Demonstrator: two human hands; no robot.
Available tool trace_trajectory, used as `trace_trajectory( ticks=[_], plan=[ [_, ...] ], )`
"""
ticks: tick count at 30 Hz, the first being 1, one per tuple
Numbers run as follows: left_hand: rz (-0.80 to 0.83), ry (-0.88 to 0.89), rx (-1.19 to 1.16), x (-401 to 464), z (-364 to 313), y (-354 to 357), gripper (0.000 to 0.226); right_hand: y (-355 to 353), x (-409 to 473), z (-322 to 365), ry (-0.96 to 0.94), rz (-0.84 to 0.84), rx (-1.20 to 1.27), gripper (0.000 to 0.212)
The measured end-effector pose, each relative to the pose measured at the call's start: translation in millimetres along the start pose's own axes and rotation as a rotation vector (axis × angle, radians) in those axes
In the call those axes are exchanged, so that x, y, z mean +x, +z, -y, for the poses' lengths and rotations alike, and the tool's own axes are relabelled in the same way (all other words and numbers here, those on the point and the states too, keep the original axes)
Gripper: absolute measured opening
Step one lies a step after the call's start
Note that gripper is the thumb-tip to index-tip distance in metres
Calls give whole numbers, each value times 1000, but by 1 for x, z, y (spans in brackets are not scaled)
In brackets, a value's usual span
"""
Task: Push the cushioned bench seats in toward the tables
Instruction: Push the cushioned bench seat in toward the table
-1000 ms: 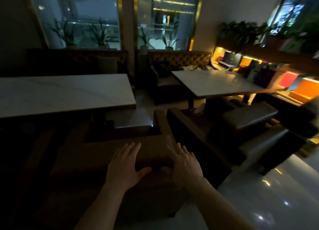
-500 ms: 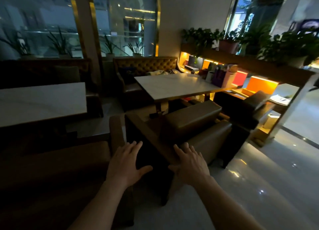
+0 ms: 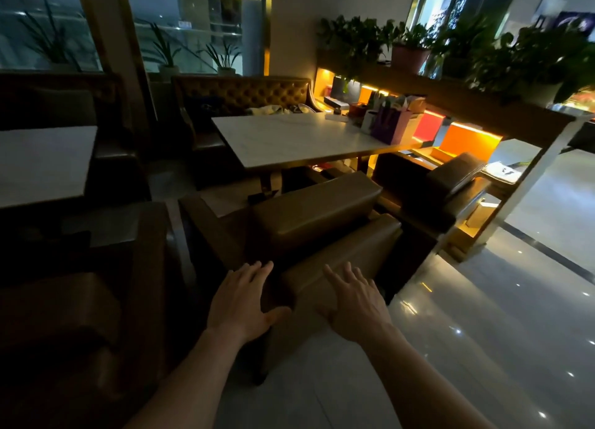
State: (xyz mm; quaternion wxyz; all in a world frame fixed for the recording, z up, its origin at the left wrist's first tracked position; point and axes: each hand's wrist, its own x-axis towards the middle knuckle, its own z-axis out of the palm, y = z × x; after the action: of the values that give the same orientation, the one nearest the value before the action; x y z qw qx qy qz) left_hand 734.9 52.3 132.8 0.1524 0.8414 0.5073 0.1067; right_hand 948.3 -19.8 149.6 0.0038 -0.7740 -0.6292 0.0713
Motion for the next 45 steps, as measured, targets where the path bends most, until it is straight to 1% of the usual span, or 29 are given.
trace_trajectory(
  ticks=[3,6,14,22,26,29,34,37,39,41,45],
  plan=[
    [22,-32,-32,56,-17,35,98,4,49,-39,-7,44,-10,92],
    [40,-51,-42,92,-32,58,98,5,84,-68,-25,79,-3,89],
    [88,-92,-32,176,-64,96,100,10,174,-143,-26,137,34,90],
    [120,-275,-42,243,-76,167,103,57,273,-216,-148,244,28,92],
    [128,-375,-27,277,-81,201,103,88,329,-252,-239,313,-6,97],
    [172,-423,6,302,-83,223,102,104,371,-272,-287,378,-40,103],
    [213,-455,20,329,-87,246,108,122,418,-290,-358,427,-104,120],
    [234,-466,11,340,-86,254,115,133,430,-288,-409,469,-127,125],
    [253,-464,14,345,-83,261,118,142,431,-283,-425,464,-115,121],
    [257,-463,14,347,-80,270,121,149,428,-279,-419,412,-102,114],
    [251,-488,-23,342,-75,277,118,152,423,-276,-434,346,-125,109]
  ],
)
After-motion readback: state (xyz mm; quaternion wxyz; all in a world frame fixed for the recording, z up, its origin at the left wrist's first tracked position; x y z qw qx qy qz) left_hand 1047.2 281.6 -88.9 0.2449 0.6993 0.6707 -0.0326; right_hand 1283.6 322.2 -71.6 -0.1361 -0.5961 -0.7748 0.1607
